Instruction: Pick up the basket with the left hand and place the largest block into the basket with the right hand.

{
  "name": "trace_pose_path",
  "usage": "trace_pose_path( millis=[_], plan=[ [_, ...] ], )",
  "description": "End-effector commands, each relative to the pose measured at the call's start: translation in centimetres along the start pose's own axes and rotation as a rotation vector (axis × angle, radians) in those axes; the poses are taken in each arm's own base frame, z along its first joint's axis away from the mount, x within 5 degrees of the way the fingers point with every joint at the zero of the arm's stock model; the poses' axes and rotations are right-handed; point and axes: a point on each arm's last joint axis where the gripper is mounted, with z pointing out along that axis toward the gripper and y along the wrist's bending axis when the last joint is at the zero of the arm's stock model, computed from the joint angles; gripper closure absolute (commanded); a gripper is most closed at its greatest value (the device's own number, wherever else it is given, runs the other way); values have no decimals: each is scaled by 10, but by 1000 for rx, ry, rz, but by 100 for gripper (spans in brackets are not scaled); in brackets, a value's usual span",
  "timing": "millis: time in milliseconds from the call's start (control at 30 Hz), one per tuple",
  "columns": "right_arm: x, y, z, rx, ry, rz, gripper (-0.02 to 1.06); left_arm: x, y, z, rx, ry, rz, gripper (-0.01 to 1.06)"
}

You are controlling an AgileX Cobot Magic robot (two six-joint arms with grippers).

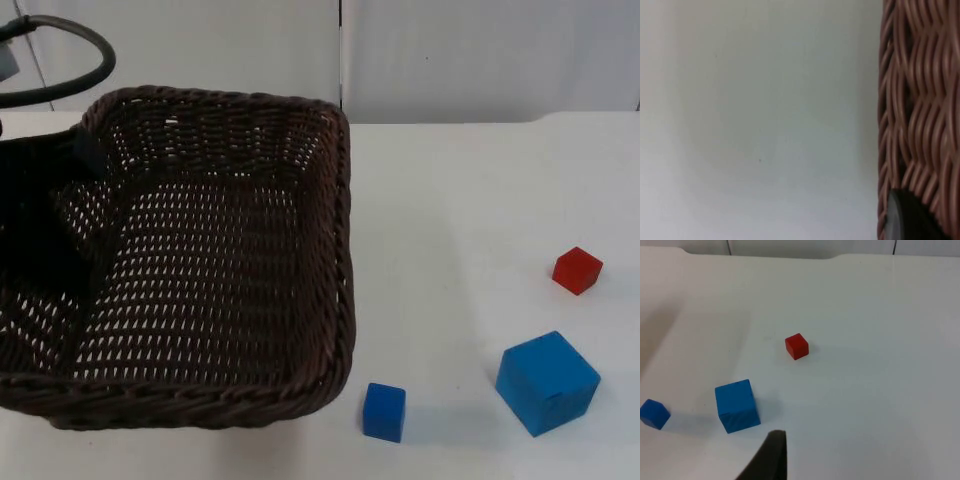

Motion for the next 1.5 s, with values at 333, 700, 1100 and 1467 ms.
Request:
trace_pose_path(
  millis=[333,700,1100,1467],
  plan=[
    [0,0,0,6,-9,-7,0,2,-2,-3,21,1,-17,105],
    [0,1,0,1,-9,16,0,3,-3,-3,24,21,-17,105],
    [-6,-1,6,13,32,10,0,4,-3,-3,29,22,-22,105],
    [-68,-1,58,9,110,13,0,3,-4,-3,37,21,-29,105]
  ],
)
